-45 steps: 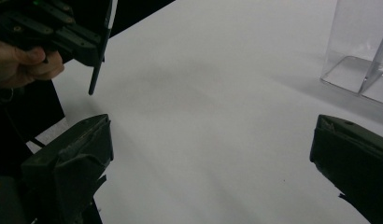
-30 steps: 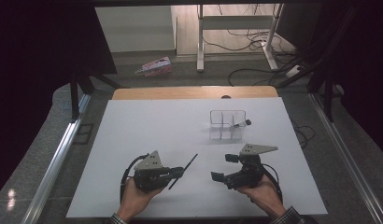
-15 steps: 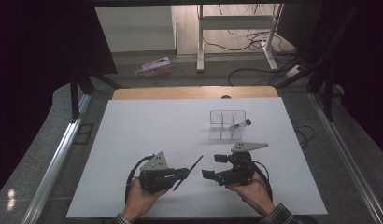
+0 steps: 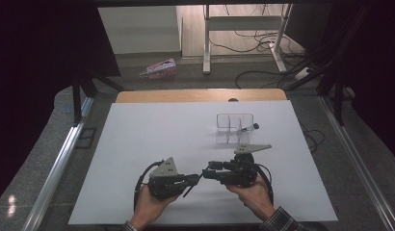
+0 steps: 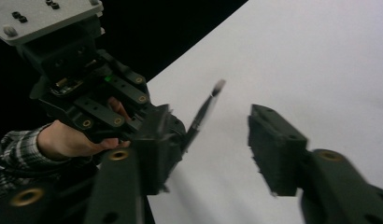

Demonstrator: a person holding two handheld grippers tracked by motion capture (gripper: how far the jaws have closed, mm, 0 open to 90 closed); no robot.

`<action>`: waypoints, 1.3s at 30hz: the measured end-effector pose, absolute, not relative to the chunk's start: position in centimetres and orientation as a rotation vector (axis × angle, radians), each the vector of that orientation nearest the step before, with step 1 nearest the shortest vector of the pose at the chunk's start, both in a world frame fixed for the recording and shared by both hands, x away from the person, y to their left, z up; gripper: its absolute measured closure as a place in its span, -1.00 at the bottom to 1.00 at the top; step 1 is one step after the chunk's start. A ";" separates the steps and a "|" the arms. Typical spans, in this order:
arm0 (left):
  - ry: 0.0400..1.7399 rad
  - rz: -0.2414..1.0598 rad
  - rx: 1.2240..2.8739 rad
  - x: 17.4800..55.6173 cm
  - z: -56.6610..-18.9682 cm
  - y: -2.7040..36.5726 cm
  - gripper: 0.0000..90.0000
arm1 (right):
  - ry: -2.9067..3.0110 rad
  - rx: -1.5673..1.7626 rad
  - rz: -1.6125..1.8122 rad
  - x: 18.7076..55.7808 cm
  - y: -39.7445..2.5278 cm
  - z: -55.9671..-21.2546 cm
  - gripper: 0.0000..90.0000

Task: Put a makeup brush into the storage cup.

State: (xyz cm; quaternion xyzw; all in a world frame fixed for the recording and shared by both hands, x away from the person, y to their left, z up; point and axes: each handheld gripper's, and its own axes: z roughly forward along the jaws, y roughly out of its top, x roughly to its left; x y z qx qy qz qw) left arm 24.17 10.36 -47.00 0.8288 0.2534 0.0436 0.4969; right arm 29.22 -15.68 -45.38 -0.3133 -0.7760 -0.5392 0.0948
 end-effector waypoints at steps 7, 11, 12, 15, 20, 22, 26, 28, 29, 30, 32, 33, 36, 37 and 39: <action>0.607 0.109 2.009 24.2 -47.0 10.1 0.91 | -2.239 -0.923 -1.586 29.5 -15.5 -45.6 0.59; 0.602 0.116 2.019 24.1 -47.1 9.9 0.90 | -2.162 -0.923 -1.579 29.6 -15.6 -45.8 0.87; 0.601 0.123 2.022 24.1 -47.1 9.9 0.90 | -2.173 -0.926 -1.575 29.6 -15.5 -45.8 0.88; 0.601 0.138 2.016 24.1 -47.1 10.0 0.87 | -2.181 -0.931 -1.575 29.5 -15.5 -45.7 0.88; 0.623 0.172 2.034 24.0 -47.0 10.2 0.58 | -2.238 -0.930 -1.594 29.4 -15.7 -45.2 0.88; 0.630 0.192 2.034 24.0 -47.0 10.2 0.42 | -2.261 -0.932 -1.601 29.3 -15.8 -45.0 0.88; 0.649 0.213 2.045 23.9 -47.0 10.3 0.12 | -2.276 -0.940 -1.609 29.4 -16.1 -44.9 0.88; 0.657 0.208 2.051 24.0 -47.1 10.4 0.01 | -2.286 -0.941 -1.614 29.4 -16.2 -44.9 0.88; 0.663 0.215 2.054 23.9 -47.1 10.5 -0.03 | -2.288 -0.942 -1.616 29.4 -16.2 -44.8 0.88; 0.666 0.215 2.056 23.9 -47.1 10.5 -0.08 | -2.293 -0.942 -1.619 29.4 -16.3 -44.8 0.88; 0.674 0.217 2.057 23.9 -47.1 10.6 -0.18 | -2.307 -0.943 -1.621 29.5 -16.4 -44.7 0.88; 0.679 0.217 2.060 23.9 -47.0 10.6 -0.22 | -2.310 -0.944 -1.625 29.5 -16.5 -44.7 0.88; 0.686 0.212 2.066 23.9 -47.1 10.8 -0.31 | -2.331 -0.944 -1.635 29.5 -16.7 -44.6 0.88; 0.690 0.217 2.066 23.8 -47.1 10.9 -0.35 | -2.338 -0.945 -1.637 29.5 -16.7 -44.5 0.88; 0.697 0.219 2.066 23.8 -47.0 11.0 -0.43 | -2.353 -0.945 -1.638 29.4 -16.8 -44.4 0.88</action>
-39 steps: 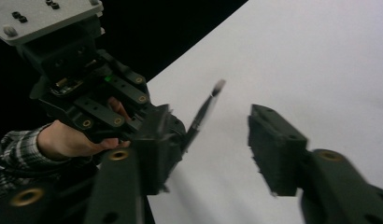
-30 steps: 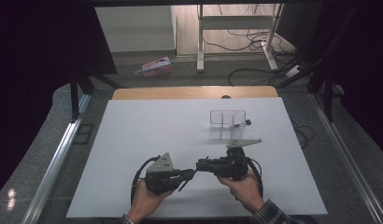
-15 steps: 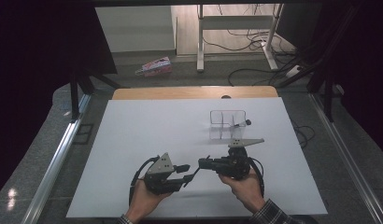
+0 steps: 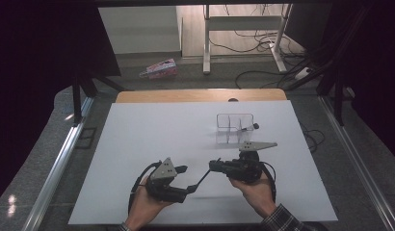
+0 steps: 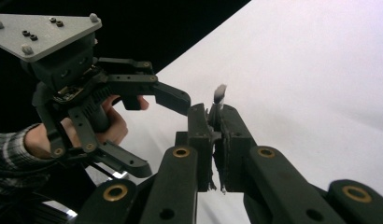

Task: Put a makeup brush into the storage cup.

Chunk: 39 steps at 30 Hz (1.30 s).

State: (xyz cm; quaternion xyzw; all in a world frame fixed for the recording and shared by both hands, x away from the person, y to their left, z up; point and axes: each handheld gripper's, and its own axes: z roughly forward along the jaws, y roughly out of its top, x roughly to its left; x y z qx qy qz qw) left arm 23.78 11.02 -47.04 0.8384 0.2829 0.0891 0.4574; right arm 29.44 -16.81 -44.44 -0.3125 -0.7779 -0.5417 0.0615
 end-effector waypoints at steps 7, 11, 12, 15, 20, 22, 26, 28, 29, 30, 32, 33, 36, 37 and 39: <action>0.728 0.249 2.088 23.4 -46.9 11.5 -0.72 | -2.376 -0.947 -1.657 29.4 -17.1 -44.2 0.88; 0.744 0.260 2.110 23.0 -46.9 11.8 -0.79 | -2.380 -0.960 -1.675 29.4 -17.4 -44.1 0.88; 0.749 0.259 2.110 22.9 -46.9 11.9 -0.81 | -2.381 -0.964 -1.680 29.4 -17.5 -44.0 0.88; 0.769 0.269 2.108 22.8 -46.9 12.4 -0.88 | -2.388 -0.969 -1.694 29.4 -17.8 -43.8 0.88; 0.811 0.275 2.098 22.3 -47.0 13.7 -0.90 | -2.411 -0.979 -1.703 29.4 -18.1 -43.6 0.88; 0.836 0.268 2.095 22.2 -47.1 14.3 -0.90 | -2.415 -0.981 -1.709 29.4 -18.3 -43.5 0.88; 0.850 0.265 2.093 21.9 -47.3 15.2 -0.94 | -2.420 -0.988 -1.712 29.5 -18.5 -43.5 0.88; 0.860 0.262 2.090 21.9 -47.4 15.5 -0.94 | -2.428 -0.985 -1.719 29.5 -18.5 -43.4 0.88; 0.865 0.266 2.093 21.9 -47.4 15.7 -0.94 | -2.433 -0.983 -1.721 29.5 -18.6 -43.3 0.88; 0.870 0.270 2.097 21.9 -47.5 15.8 -0.94 | -2.434 -0.983 -1.722 29.5 -18.6 -43.3 0.88; 0.888 0.272 2.099 21.8 -47.7 16.0 -0.95 | -2.442 -0.984 -1.725 29.5 -18.7 -43.2 0.88; 0.892 0.271 2.101 21.8 -47.7 16.1 -0.95 | -2.445 -0.982 -1.731 29.6 -18.8 -43.1 0.88; 0.898 0.286 2.112 21.7 -47.9 16.5 -0.95 | -2.444 -0.988 -1.737 29.6 -19.0 -43.0 0.88; 0.899 0.292 2.114 21.6 -48.0 16.6 -0.95 | -2.449 -0.989 -1.737 29.7 -19.1 -43.0 0.88; 0.904 0.302 2.117 21.5 -48.1 16.9 -0.96 | -2.441 -0.993 -1.742 29.8 -19.2 -42.9 0.88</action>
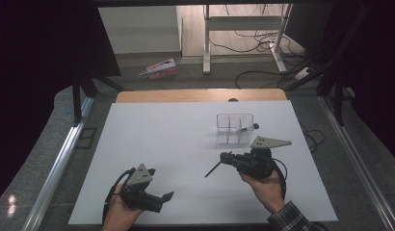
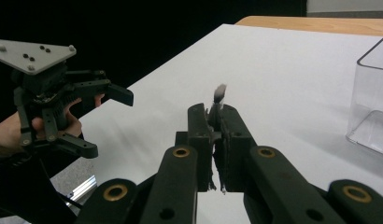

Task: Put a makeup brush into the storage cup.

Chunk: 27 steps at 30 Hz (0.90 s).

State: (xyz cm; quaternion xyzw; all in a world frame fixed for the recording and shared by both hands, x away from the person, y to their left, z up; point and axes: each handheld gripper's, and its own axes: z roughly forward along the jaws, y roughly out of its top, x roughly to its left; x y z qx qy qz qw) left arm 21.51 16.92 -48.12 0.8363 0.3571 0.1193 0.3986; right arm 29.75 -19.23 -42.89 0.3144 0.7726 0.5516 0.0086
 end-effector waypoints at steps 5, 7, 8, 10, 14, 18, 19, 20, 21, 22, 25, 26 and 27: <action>0.922 0.315 2.105 21.3 -48.4 17.8 -0.97 | 2.400 0.981 1.721 29.9 -19.7 -42.6 0.88; 0.936 0.329 2.097 21.3 -48.5 18.1 -0.97 | 2.393 0.979 1.719 30.0 -19.8 -42.5 0.88; 0.943 0.330 2.094 21.3 -48.5 18.3 -0.97 | 2.391 0.974 1.715 30.1 -19.9 -42.5 0.88; 0.958 0.336 2.092 21.3 -48.6 18.7 -0.98 | 2.387 0.971 1.704 30.2 -20.1 -42.4 0.88; 0.991 0.342 2.082 21.3 -48.7 19.5 -0.97 | 2.368 0.970 1.703 30.4 -20.4 -42.1 0.88; 1.018 0.352 2.082 21.2 -48.9 20.1 -0.97 | 2.358 0.964 1.692 30.7 -20.7 -41.9 0.88; 1.022 0.358 2.085 21.2 -48.9 20.3 -0.97 | 2.357 0.961 1.685 30.7 -20.8 -41.9 0.88; 1.026 0.362 2.086 21.2 -49.0 20.4 -0.97 | 2.356 0.955 1.675 30.8 -20.8 -41.9 0.88; 1.030 0.362 2.087 21.2 -49.0 20.5 -0.97 | 2.353 0.954 1.668 30.8 -20.8 -41.8 0.88; 1.034 0.366 2.089 21.1 -49.1 20.6 -0.97 | 2.347 0.956 1.668 30.9 -20.9 -41.7 0.88; 1.047 0.368 2.080 21.1 -49.2 21.1 -0.97 | 2.331 0.962 1.663 31.2 -21.3 -41.5 0.88; 1.054 0.366 2.076 21.1 -49.3 21.3 -0.97 | 2.325 0.966 1.666 31.4 -21.4 -41.5 0.88; 1.059 0.367 2.074 21.1 -49.4 21.4 -0.97 | 2.322 0.972 1.666 31.5 -21.6 -41.5 0.88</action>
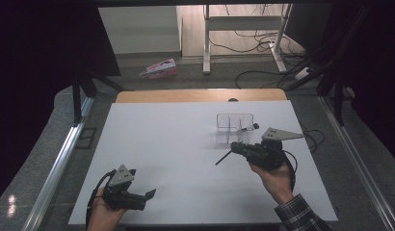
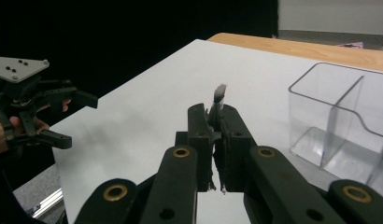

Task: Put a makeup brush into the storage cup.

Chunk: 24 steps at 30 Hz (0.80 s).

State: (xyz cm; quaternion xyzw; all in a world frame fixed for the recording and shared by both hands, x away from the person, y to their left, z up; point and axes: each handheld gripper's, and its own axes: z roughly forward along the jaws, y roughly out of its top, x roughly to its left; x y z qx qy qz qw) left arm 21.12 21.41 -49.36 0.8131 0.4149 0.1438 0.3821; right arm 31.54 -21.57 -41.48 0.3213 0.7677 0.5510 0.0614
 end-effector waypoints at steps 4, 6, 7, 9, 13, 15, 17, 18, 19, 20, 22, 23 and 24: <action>1.078 0.384 2.062 21.0 -49.4 21.9 -0.97 | 2.307 0.989 1.656 32.1 -22.1 -41.4 0.88; 1.090 0.393 2.053 21.0 -49.4 22.1 -0.97 | 2.297 0.992 1.655 32.3 -22.3 -41.3 0.88; 1.093 0.396 2.053 21.0 -49.4 22.3 -0.97 | 2.291 0.992 1.654 32.4 -22.4 -41.2 0.88; 1.098 0.401 2.049 20.9 -49.4 22.4 -0.97 | 2.283 0.991 1.651 32.6 -22.5 -41.0 0.88; 1.106 0.413 2.047 20.7 -49.4 22.6 -0.97 | 2.270 0.991 1.641 33.0 -22.8 -40.9 0.88; 1.112 0.421 2.043 20.7 -49.5 22.7 -0.97 | 2.267 0.991 1.631 33.1 -22.8 -40.9 0.88; 1.113 0.431 2.042 20.6 -49.4 22.8 -0.97 | 2.261 0.990 1.632 33.3 -22.9 -40.8 0.88; 1.112 0.436 2.042 20.5 -49.4 22.8 -0.96 | 2.258 0.989 1.628 33.4 -22.9 -40.7 0.88; 1.109 0.435 2.044 20.5 -49.4 22.8 -0.96 | 2.254 0.991 1.629 33.5 -22.9 -40.7 0.88; 1.108 0.436 2.047 20.5 -49.5 22.8 -0.96 | 2.249 0.989 1.627 33.6 -23.0 -40.5 0.88; 1.106 0.440 2.053 20.6 -49.5 22.8 -0.96 | 2.241 0.990 1.631 33.7 -23.0 -40.3 0.88; 1.105 0.439 2.055 20.6 -49.5 22.8 -0.96 | 2.237 0.987 1.630 33.8 -23.0 -40.2 0.88; 1.104 0.442 2.058 20.6 -49.5 22.7 -0.96 | 2.235 0.987 1.630 33.9 -23.0 -40.1 0.88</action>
